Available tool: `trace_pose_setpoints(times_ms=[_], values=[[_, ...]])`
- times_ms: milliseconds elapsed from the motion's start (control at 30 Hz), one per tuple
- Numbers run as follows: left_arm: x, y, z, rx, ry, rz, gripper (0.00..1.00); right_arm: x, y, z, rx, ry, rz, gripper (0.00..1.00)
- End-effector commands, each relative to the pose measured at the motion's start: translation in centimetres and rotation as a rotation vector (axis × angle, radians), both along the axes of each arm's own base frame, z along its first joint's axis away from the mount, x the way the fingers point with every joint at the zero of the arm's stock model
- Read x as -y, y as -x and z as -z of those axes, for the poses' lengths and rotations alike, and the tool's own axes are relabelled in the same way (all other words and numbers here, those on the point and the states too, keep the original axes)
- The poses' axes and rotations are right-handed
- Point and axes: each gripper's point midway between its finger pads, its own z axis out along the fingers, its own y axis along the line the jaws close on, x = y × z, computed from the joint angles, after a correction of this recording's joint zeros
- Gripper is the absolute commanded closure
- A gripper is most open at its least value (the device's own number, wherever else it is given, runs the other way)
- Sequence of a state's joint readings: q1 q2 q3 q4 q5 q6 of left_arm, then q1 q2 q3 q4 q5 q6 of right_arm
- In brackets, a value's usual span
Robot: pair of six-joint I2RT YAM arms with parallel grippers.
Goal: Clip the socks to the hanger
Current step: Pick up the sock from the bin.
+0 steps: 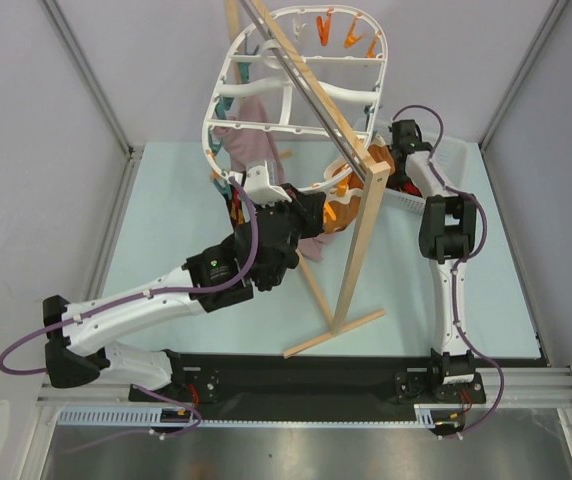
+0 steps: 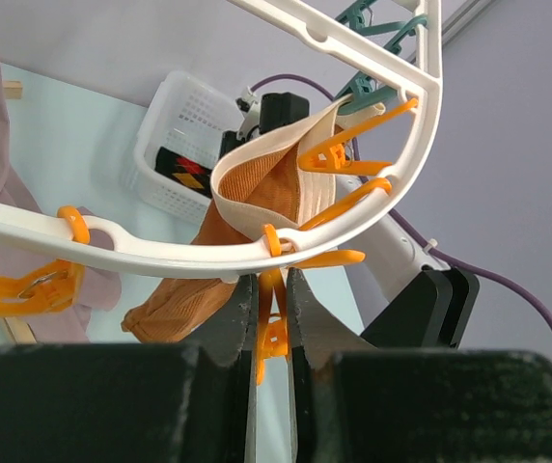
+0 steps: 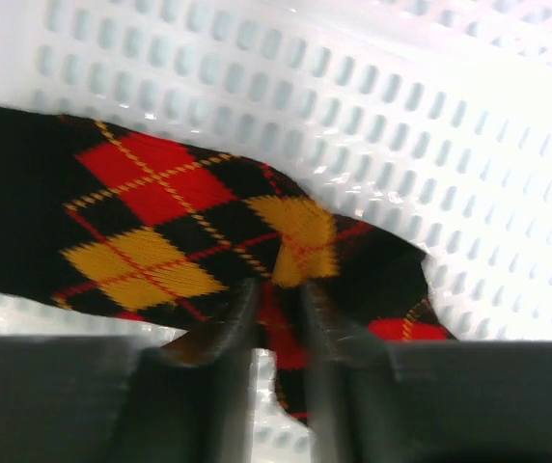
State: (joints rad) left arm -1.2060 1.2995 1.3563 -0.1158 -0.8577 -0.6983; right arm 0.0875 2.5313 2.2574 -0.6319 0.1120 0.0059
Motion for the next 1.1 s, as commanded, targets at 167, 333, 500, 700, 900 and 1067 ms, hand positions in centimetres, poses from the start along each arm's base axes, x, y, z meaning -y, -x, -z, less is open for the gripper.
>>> trace_pose_setpoints(times_ms=[167,333,500,700,900,1067], values=[[-0.3,0.6,-1.2,0.017,0.022,0.028,1.00,3.1,0.0,-2.2,0.016,0.046,0.060,0.91],[-0.4,0.6,-1.2,0.017,0.029,0.028,1.00,4.2,0.8,-8.1,0.104,0.014,0.104,1.00],[-0.3,0.7,-1.2,0.017,0.032,0.032,1.00,5.4,2.7,-11.7,0.131,0.016,0.130,1.00],[-0.2,0.8,-1.2,0.019,0.040,0.043,1.00,7.3,5.7,-6.9,-0.023,-0.035,0.179,1.00],[-0.4,1.0,-1.3,0.027,0.045,0.052,1.00,8.3,8.3,-2.1,-0.154,-0.038,0.238,0.91],[-0.6,1.1,-1.3,0.027,0.045,0.057,1.00,8.9,8.4,-3.6,-0.139,0.002,0.275,0.62]])
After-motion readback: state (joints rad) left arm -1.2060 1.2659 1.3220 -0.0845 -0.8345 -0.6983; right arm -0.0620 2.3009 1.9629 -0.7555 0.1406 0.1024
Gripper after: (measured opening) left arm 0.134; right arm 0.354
